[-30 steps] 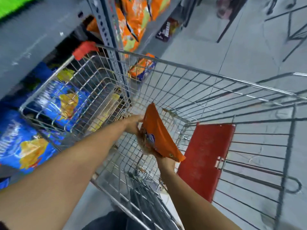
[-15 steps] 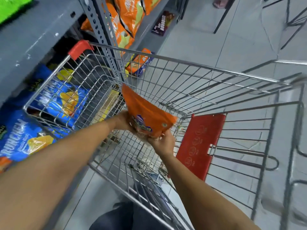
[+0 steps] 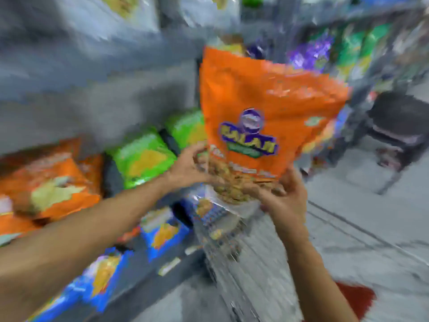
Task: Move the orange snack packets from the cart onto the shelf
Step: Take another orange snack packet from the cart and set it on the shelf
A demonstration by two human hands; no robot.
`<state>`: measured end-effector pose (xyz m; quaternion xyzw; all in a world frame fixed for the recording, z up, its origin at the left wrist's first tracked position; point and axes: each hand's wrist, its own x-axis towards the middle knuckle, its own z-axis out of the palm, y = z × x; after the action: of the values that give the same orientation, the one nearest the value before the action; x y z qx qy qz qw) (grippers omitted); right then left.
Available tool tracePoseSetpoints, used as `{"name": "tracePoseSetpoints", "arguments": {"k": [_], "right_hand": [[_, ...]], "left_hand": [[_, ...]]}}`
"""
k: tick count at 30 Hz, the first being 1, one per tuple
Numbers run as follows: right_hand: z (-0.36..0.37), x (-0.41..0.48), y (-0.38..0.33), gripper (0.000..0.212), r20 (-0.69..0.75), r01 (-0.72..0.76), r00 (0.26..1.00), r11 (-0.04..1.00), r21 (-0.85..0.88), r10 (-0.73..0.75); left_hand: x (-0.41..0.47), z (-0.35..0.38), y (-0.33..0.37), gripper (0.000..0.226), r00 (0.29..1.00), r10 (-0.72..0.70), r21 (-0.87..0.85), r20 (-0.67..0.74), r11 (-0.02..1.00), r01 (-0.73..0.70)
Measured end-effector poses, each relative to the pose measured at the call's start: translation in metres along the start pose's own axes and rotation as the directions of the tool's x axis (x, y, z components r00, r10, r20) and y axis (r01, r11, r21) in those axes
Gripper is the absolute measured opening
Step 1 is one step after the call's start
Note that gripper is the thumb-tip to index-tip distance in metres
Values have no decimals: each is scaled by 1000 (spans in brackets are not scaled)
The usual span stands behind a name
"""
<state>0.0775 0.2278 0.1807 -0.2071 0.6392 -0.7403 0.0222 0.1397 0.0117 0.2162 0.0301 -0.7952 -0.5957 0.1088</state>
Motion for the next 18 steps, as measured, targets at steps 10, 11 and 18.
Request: {"name": "tracePoseSetpoints", "arguments": {"k": [10, 11, 18], "right_hand": [[208, -1, -216, 53, 312, 242, 841, 823, 514, -442], [231, -6, -232, 51, 334, 237, 821, 809, 539, -463], [397, -58, -298, 20, 538, 129, 655, 780, 613, -531]], "left_hand": [[-166, -175, 205, 62, 729, 356, 239, -585, 934, -264], [-186, -192, 216, 60, 690, 367, 264, -624, 930, -256], [-309, -316, 248, 41, 462, 426, 388, -778, 904, -179]]}}
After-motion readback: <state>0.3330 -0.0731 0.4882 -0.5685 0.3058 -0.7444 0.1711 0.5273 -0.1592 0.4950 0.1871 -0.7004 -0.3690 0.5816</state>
